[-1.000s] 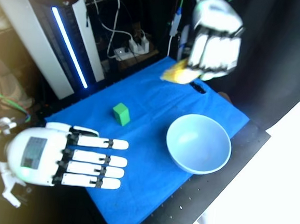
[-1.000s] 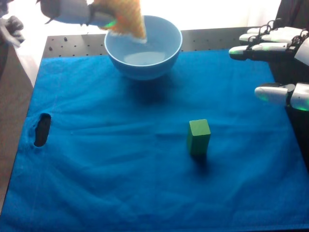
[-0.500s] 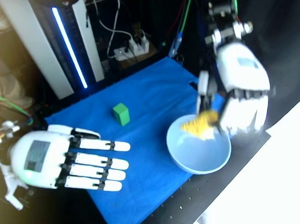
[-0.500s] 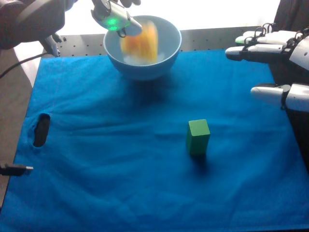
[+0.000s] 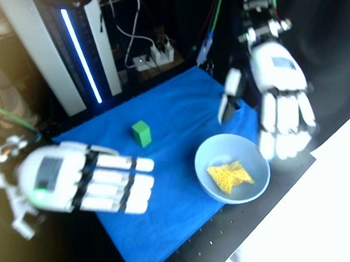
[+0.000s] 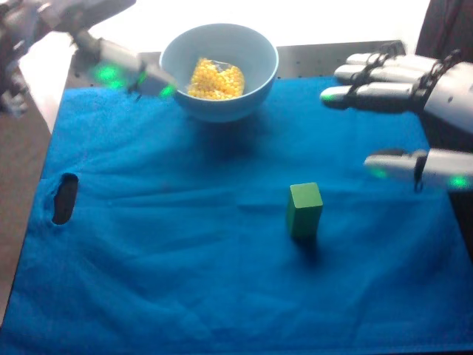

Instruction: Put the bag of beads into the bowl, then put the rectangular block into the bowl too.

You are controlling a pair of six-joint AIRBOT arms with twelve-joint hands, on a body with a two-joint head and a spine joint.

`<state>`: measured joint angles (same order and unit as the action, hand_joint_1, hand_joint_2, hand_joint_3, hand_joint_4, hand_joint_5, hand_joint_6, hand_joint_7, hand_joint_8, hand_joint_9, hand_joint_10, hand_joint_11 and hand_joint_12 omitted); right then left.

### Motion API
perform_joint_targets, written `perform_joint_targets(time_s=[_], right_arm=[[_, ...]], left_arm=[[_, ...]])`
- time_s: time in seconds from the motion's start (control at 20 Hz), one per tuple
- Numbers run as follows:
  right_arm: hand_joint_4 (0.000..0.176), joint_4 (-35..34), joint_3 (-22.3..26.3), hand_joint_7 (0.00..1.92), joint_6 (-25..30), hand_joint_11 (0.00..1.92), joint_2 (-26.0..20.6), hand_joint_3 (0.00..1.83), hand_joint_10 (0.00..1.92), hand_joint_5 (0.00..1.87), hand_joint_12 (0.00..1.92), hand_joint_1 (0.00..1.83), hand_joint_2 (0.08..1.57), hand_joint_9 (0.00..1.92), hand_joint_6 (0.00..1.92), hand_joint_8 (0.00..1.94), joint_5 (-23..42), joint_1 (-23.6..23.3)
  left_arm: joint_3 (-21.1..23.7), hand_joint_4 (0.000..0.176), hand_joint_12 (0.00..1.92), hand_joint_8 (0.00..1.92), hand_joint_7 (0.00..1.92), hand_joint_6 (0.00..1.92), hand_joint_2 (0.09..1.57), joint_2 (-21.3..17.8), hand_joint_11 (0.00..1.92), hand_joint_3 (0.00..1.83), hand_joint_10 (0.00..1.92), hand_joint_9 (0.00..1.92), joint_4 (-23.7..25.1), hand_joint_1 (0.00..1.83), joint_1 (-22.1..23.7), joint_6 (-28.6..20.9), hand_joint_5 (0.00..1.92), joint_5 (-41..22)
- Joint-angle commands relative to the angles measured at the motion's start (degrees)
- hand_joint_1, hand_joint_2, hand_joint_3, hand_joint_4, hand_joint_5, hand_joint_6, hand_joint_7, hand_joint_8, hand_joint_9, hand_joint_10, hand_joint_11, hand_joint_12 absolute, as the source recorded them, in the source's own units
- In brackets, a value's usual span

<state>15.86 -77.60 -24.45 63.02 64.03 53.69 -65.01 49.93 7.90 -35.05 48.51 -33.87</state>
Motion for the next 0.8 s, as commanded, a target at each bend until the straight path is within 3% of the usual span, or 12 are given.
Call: perform_joint_targets(time_s=[0.0,0.05,0.1,0.5,0.55,0.6,0.65,0.7,0.75], right_arm=[[0.057,-1.73,0.35,0.23,0.05,0.15,-0.32,0.00,0.00,0.35,0.01,0.61,1.22,0.13,0.00,0.00,7.55,-0.96],[0.058,-1.35,0.63,0.23,0.05,0.15,-0.36,0.00,0.00,0.35,0.01,0.61,1.22,0.13,0.00,0.00,7.64,-1.09],[0.058,1.90,1.53,0.23,0.05,0.15,-0.36,0.00,0.00,0.35,0.02,0.61,1.22,0.13,0.00,0.00,7.65,-1.82],[0.058,3.00,0.32,0.23,0.05,0.15,2.83,0.00,0.00,0.35,0.02,0.61,1.22,0.13,0.00,0.00,5.71,-1.97],[0.015,3.13,0.12,0.26,0.05,0.26,3.32,0.00,0.01,0.33,0.07,0.63,1.17,0.20,0.00,0.00,5.38,-2.05],[0.006,3.33,-0.11,0.27,0.05,0.28,3.81,0.00,0.01,0.32,0.08,0.64,1.16,0.22,0.00,0.00,5.05,-2.13],[0.030,3.47,-0.41,0.25,0.05,0.30,4.33,0.00,0.01,0.31,0.08,0.65,1.14,0.21,0.00,0.00,4.62,-2.17],[0.076,3.59,-0.78,0.33,0.05,0.36,4.94,0.00,0.02,0.33,0.13,0.76,1.05,0.32,0.00,0.01,4.19,-2.22],[0.088,3.67,-1.08,0.34,0.05,0.31,5.50,0.00,0.01,0.33,0.27,0.79,1.00,0.33,0.00,0.01,3.80,-2.23]], left_arm=[[1.32,0.176,0.89,0.00,0.29,0.00,0.95,-1.22,0.00,0.00,0.00,0.27,-1.94,0.82,-1.66,-0.67,0.16,-11.57],[2.31,0.176,0.89,0.00,0.29,0.00,0.95,-2.02,0.00,0.00,0.00,0.27,-2.67,0.82,-3.18,-0.67,0.16,-12.99],[9.27,0.176,0.88,0.00,0.29,0.00,0.95,-6.51,0.00,0.00,0.00,0.27,-9.49,0.82,-16.26,-0.68,0.16,-25.28],[10.97,0.176,0.88,0.00,0.29,0.00,0.95,-5.24,0.00,0.00,0.00,0.27,-9.90,0.82,-18.80,-1.25,0.16,-26.37],[10.97,0.154,0.69,0.00,0.13,0.00,0.95,-5.22,0.00,0.00,0.00,0.18,-10.04,0.89,-18.91,-1.33,0.08,-26.40],[10.97,0.148,0.62,0.00,0.09,0.00,0.95,-5.20,0.00,0.00,0.00,0.16,-10.19,0.91,-19.02,-1.38,0.07,-26.44],[10.97,0.159,0.57,0.00,0.09,0.00,0.95,-5.16,0.00,0.00,0.00,0.16,-10.39,0.91,-19.16,-1.40,0.06,-26.51],[10.97,0.132,0.60,0.00,0.08,0.00,0.94,-5.08,0.00,0.00,0.00,0.12,-10.54,0.92,-19.30,-1.41,0.06,-26.59],[10.97,0.122,0.56,0.00,0.08,0.00,0.94,-4.99,0.00,0.00,0.00,0.10,-10.65,0.93,-19.39,-1.44,0.07,-26.63]])
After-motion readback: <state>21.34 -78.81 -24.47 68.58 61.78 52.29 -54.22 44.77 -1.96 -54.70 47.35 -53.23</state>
